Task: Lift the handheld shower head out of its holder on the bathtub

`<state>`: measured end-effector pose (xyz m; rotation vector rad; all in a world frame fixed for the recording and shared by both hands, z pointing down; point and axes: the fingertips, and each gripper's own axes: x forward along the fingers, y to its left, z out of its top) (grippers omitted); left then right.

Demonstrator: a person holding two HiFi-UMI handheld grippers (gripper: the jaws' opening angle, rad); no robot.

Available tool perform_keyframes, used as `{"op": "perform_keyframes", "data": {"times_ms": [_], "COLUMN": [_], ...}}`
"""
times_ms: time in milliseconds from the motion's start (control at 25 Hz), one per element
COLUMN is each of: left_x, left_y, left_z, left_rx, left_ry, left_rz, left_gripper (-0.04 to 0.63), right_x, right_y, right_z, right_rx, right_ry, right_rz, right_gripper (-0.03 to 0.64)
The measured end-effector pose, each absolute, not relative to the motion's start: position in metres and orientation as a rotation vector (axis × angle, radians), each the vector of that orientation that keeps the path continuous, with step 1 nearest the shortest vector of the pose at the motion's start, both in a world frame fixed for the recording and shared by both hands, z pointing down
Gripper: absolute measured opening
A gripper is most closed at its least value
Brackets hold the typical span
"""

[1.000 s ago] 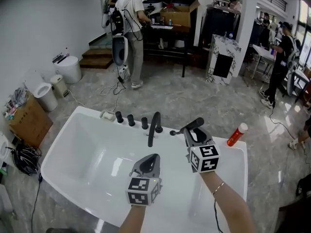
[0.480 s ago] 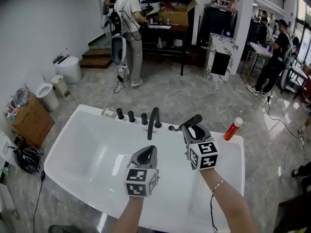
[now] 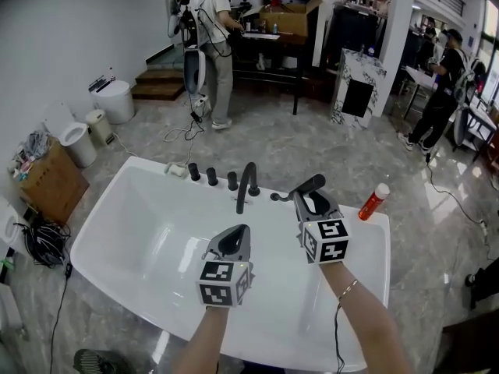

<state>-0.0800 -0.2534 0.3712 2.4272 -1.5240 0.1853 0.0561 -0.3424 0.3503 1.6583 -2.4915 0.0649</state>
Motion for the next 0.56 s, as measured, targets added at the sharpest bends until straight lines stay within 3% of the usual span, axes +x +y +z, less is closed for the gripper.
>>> {"op": "perform_keyframes", "data": {"times_ms": [560], "left_x": [-0.0790], "left_y": [-0.2554], "left_z": [0.3663], "left_rx": [2.431], "left_ry": [-1.547], "left_rz": [0.202], "left_gripper": [0.020], "right_x": [0.0566], "right_y": [-0.3469], "right_z": [0.3507], "right_rx": [1.663], "right_ry": [-2.498], "right_rz": [0.072], "right_gripper": [0.121]}}
